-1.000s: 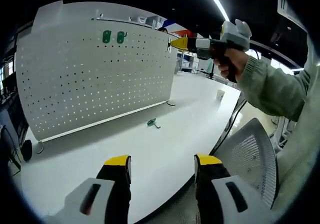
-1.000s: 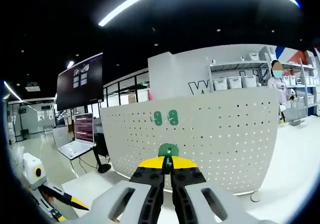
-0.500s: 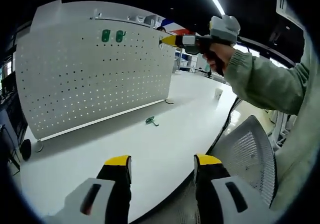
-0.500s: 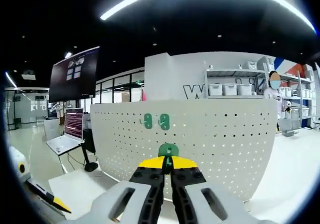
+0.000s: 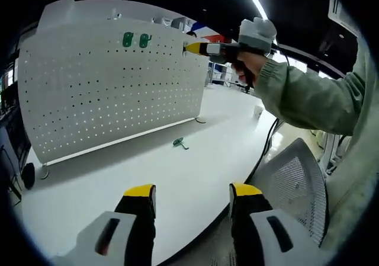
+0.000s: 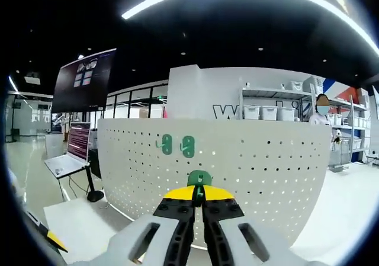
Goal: Insert the hook assembly into the mounting plate slot until the hook locks in place.
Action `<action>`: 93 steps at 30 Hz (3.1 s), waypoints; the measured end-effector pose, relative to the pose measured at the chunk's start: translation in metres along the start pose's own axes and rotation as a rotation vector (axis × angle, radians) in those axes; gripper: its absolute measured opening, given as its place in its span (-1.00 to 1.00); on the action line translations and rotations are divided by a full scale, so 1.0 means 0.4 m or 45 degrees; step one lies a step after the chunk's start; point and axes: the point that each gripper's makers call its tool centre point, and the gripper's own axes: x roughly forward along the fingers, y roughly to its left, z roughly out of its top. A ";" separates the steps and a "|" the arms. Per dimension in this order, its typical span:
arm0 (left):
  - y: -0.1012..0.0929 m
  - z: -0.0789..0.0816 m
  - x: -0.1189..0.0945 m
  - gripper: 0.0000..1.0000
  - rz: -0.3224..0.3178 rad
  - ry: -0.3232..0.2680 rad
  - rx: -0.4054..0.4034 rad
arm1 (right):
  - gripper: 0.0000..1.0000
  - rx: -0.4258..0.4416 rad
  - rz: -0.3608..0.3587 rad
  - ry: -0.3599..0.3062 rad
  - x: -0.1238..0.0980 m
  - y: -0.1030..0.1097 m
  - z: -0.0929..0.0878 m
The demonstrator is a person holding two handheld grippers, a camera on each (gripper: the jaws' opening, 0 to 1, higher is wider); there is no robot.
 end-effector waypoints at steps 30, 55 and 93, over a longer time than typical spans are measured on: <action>0.034 -0.014 0.018 0.01 -0.013 0.018 -0.041 | -0.97 -0.107 -0.108 -0.072 0.152 -0.039 0.017; 0.030 -0.019 0.022 0.00 -0.024 0.027 -0.055 | -0.97 -0.128 -0.121 -0.067 0.206 -0.049 0.025; 0.019 -0.025 0.025 -0.02 -0.055 0.028 -0.075 | -0.97 -0.147 -0.178 -0.126 0.251 -0.071 0.072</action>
